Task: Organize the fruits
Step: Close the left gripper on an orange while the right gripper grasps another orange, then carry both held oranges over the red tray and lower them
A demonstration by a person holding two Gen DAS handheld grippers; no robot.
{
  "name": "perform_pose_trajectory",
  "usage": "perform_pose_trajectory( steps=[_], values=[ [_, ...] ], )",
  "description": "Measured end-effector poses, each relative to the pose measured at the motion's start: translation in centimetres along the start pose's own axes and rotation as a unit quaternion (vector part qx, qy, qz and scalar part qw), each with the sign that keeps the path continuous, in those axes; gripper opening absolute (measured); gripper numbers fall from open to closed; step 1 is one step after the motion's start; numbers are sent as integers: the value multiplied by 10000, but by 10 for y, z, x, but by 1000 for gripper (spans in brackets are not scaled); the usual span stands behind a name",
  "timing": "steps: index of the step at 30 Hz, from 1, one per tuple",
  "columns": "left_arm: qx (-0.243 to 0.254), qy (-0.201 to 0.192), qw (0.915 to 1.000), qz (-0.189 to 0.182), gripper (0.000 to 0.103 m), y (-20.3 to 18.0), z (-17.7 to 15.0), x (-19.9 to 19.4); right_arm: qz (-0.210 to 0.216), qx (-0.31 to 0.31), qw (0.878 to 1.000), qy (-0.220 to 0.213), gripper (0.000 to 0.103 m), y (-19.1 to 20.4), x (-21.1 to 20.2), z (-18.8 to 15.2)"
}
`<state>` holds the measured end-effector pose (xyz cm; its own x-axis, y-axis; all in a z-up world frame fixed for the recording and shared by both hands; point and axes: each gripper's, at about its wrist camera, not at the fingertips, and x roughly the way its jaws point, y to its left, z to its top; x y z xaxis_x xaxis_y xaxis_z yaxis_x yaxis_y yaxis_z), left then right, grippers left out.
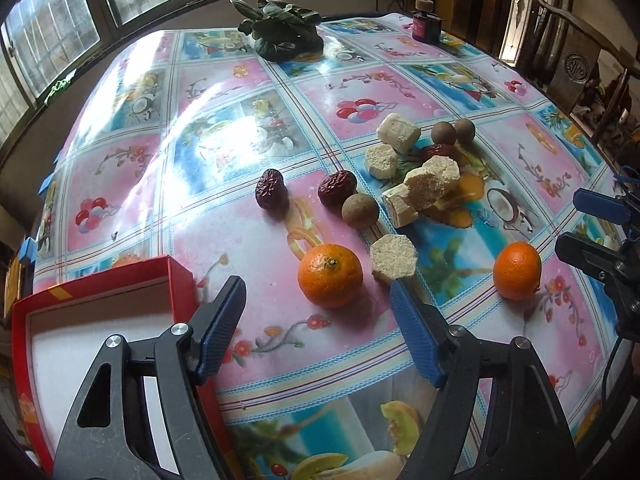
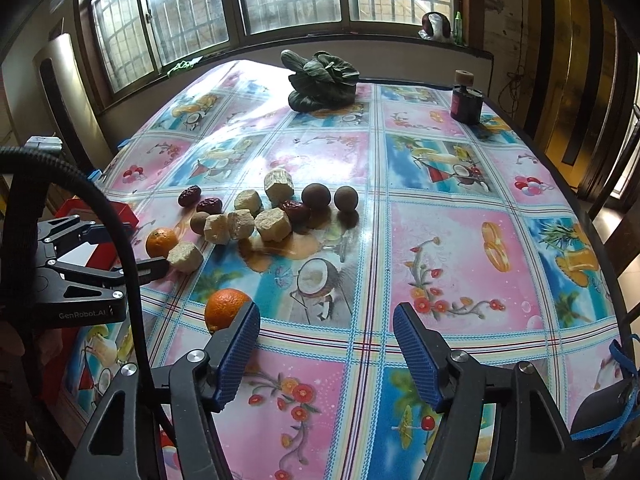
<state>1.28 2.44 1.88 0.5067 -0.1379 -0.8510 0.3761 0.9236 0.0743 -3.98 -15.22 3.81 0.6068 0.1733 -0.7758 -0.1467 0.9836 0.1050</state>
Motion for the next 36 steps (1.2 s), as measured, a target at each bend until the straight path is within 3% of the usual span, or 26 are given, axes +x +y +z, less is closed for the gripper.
perform_pose_trajectory(
  steps=[4, 6, 8, 16, 21, 22, 23, 28, 36],
  values=[
    [127, 88, 9998, -111, 74, -1, 5, 7, 286, -78, 9996, -26, 68, 5, -1, 1],
    [235, 148, 9994, -212, 42, -2, 5, 9, 390, -170, 9991, -23, 68, 10, 0, 1],
    [169, 193, 9992, -313, 33, 1, 6, 11, 515, -240, 9984, -5, 64, 14, 0, 0],
    [21, 108, 9992, -372, 33, 4, 3, 3, 883, -330, 9955, 99, 61, 24, 9, -1],
    [-147, 35, 9989, -446, 33, 5, -1, -9, 838, -641, 9943, 176, 60, 40, 19, 0],
    [-174, 21, 9989, -444, 33, 5, -3, -12, 784, -708, 9942, 214, 51, 43, 23, -1],
    [-219, 12, 9987, -451, 33, 5, -4, -14, 749, -741, 9940, 303, 33, 44, 28, -2],
    [-530, -63, 9978, -387, 33, 13, -13, -32, 656, -879, 9933, 356, 33, 49, 27, -6],
    [-1018, -200, 9946, -18, 33, 35, -31, -65, 930, -895, 9915, 153, 33, 69, 9, 2]
  ],
)
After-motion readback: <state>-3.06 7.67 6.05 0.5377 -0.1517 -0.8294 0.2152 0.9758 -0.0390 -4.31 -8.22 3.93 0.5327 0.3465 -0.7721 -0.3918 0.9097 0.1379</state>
